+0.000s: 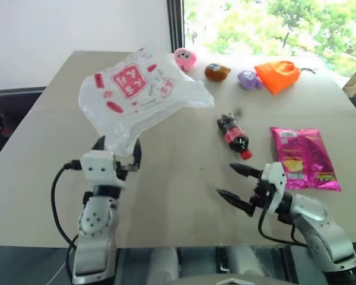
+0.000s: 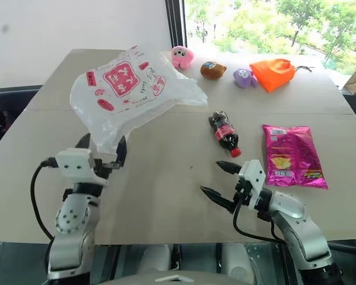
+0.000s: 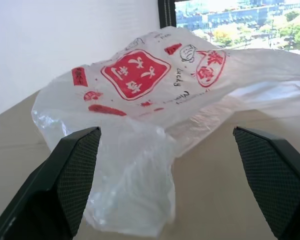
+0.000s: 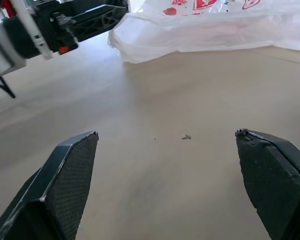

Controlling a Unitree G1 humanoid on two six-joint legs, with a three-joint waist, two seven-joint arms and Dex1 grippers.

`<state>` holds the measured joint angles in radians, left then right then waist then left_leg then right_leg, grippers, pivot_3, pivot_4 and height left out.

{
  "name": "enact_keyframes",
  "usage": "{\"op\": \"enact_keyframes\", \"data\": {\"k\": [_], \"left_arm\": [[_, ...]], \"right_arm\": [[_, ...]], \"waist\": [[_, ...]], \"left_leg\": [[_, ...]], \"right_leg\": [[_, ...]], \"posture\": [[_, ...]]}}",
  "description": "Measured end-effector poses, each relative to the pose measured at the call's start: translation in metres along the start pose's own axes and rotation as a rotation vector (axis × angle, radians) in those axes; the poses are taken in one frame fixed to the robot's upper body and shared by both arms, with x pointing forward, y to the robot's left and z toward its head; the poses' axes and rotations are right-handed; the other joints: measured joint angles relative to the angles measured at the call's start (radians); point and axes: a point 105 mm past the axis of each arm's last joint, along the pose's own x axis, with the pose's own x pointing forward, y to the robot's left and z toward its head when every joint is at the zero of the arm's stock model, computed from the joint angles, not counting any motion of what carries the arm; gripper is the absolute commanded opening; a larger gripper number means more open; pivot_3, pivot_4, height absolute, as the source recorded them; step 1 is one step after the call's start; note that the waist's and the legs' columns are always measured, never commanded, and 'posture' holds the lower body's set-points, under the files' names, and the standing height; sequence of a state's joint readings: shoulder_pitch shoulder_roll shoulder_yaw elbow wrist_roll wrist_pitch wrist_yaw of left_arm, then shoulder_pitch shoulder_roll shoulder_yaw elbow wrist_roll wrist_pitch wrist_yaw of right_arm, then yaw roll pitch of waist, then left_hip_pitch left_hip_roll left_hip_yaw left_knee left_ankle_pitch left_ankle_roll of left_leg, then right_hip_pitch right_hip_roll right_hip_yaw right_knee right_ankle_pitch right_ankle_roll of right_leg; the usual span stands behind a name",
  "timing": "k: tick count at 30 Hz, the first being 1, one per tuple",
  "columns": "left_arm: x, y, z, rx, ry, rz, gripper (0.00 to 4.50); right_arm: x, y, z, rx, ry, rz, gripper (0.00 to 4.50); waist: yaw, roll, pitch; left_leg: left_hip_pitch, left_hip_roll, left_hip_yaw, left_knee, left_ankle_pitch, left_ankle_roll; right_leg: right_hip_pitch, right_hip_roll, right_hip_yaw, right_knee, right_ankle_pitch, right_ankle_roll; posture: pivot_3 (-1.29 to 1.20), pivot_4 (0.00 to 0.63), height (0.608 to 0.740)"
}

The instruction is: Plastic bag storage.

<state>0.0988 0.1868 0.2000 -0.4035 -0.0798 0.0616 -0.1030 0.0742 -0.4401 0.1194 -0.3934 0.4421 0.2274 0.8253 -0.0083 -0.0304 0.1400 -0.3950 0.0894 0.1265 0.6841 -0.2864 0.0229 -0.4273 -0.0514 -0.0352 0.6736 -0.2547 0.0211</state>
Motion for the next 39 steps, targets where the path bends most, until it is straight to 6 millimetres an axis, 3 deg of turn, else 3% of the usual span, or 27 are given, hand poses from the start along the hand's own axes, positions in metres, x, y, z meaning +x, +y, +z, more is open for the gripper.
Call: {"op": "enact_keyframes", "data": {"k": [7, 13, 23, 24, 27, 33, 39], "left_arm": [[0.016, 0.002, -0.029, 0.007, 0.112, -0.014, 4.46], [0.016, 0.006, -0.042, 0.033, 0.155, -0.011, 4.46], [0.017, 0.016, -0.052, 0.028, 0.185, 0.040, 0.26], [0.017, 0.016, -0.052, 0.028, 0.184, 0.040, 0.02], [0.018, 0.016, -0.050, 0.030, 0.161, 0.040, 0.02], [0.020, 0.005, -0.035, 0.000, 0.077, -0.015, 0.02], [0.019, -0.012, -0.019, -0.015, 0.019, -0.082, 0.02]], "right_arm": [[0.003, -0.002, 0.000, -0.005, 0.003, 0.014, 4.50], [0.004, -0.001, -0.001, -0.012, 0.005, 0.018, 4.50], [0.004, -0.001, -0.001, -0.015, 0.004, 0.017, 4.50], [0.004, 0.000, -0.001, -0.015, 0.004, 0.017, 4.50], [0.011, -0.014, 0.007, -0.097, -0.026, -0.079, 4.50], [0.027, -0.065, 0.051, -0.280, -0.082, -0.321, 4.50], [0.033, -0.094, 0.028, -0.152, 0.092, -0.486, 4.50]], "waist": [[0.000, 0.000, 0.000], [-0.001, 0.000, 0.000], [-0.002, 0.000, 0.000], [-0.002, 0.000, 0.000], [-0.005, 0.000, 0.000], [-0.001, 0.000, 0.000], [0.001, 0.001, 0.000]], "left_leg": [[0.000, 0.000, 0.001, 0.000, 0.000, 0.000], [0.000, 0.000, 0.001, 0.000, 0.000, 0.000], [0.000, 0.000, 0.001, 0.000, 0.000, 0.000], [0.000, 0.000, 0.001, 0.000, 0.000, 0.000], [0.001, 0.000, 0.002, 0.000, 0.000, 0.000], [0.000, 0.000, 0.005, 0.001, 0.003, -0.005], [-0.002, 0.000, 0.005, 0.000, 0.003, -0.005]], "right_leg": [[0.000, 0.000, -0.001, -0.001, 0.000, 0.000], [0.000, 0.000, 0.000, -0.001, 0.000, 0.000], [0.000, 0.000, -0.001, -0.001, 0.000, 0.000], [0.000, 0.000, -0.001, -0.001, 0.000, 0.000], [0.000, 0.000, 0.000, 0.000, 0.000, 0.000], [0.000, 0.000, -0.001, 0.001, 0.000, 0.000], [0.000, -0.001, -0.002, 0.000, 0.000, 0.000]], "posture": [[0.00, 0.150, 0.740], [0.00, 0.150, 0.740], [0.00, 0.150, 0.740], [0.00, 0.150, 0.740], [0.00, 0.150, 0.740], [0.00, 0.150, 0.740], [0.00, 0.150, 0.740]]}}
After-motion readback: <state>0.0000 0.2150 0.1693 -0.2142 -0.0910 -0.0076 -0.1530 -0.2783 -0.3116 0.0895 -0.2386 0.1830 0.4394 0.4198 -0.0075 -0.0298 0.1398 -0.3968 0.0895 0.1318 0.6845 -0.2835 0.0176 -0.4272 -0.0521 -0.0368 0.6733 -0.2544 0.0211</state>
